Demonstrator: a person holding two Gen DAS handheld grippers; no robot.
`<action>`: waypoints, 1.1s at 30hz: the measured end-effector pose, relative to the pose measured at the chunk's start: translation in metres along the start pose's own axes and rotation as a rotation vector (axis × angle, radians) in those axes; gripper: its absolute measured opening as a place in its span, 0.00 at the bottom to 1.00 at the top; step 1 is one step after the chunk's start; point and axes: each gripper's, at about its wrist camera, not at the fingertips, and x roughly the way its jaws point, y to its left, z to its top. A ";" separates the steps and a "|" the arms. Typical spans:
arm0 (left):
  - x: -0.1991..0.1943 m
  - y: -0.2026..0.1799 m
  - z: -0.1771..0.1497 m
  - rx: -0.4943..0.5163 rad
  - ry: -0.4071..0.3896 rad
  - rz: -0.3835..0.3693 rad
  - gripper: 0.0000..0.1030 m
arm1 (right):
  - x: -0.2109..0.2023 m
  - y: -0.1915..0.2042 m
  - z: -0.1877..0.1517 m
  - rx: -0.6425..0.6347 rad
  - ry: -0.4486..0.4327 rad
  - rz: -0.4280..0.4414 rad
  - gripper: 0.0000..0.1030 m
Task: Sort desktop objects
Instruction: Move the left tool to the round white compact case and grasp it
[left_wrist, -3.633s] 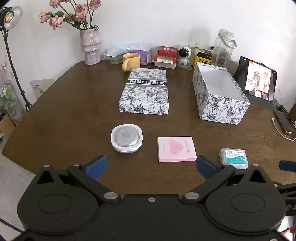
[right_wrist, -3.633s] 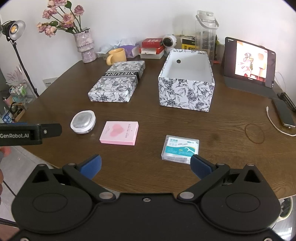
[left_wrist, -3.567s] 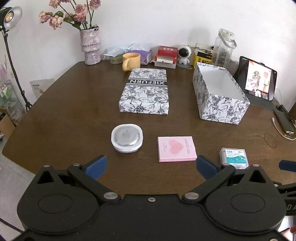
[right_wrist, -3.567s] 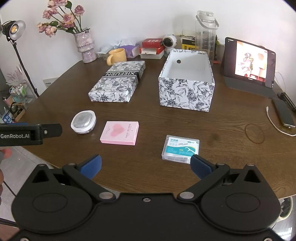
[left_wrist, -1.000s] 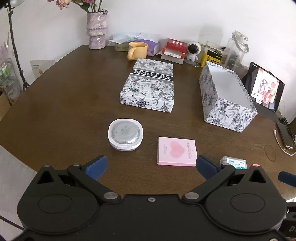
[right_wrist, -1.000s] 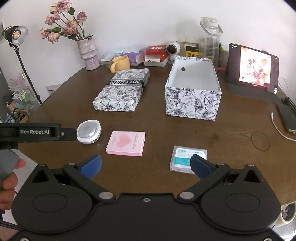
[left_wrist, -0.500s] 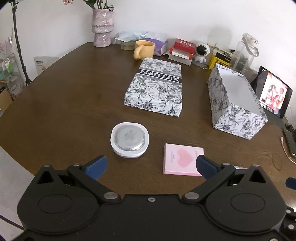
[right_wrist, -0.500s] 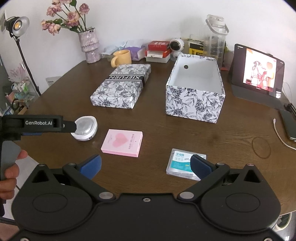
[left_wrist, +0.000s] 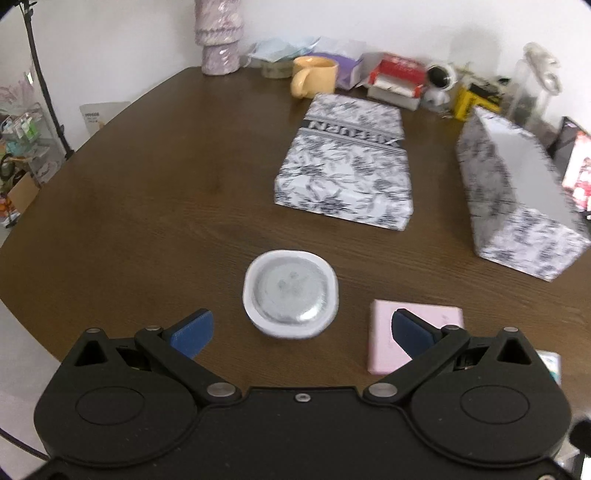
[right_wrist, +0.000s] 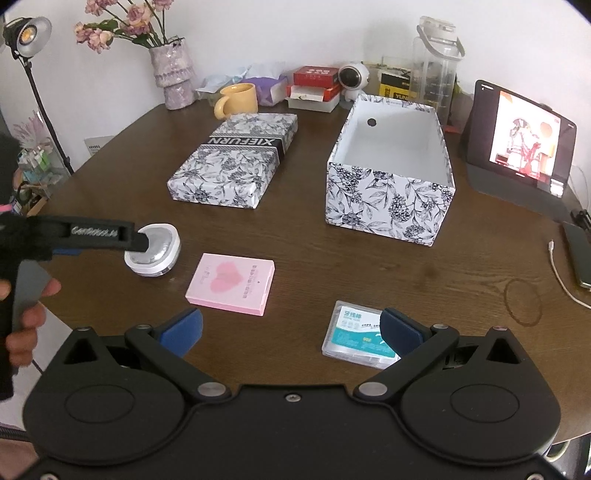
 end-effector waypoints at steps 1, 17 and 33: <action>0.008 0.000 0.005 0.006 0.005 0.007 1.00 | 0.002 0.000 0.001 0.000 0.004 -0.005 1.00; 0.105 -0.001 0.031 0.139 0.329 0.064 0.99 | 0.026 -0.004 0.012 0.049 0.063 -0.073 1.00; 0.100 0.005 0.030 0.202 0.427 -0.078 0.78 | 0.049 0.018 0.048 0.070 0.040 -0.127 1.00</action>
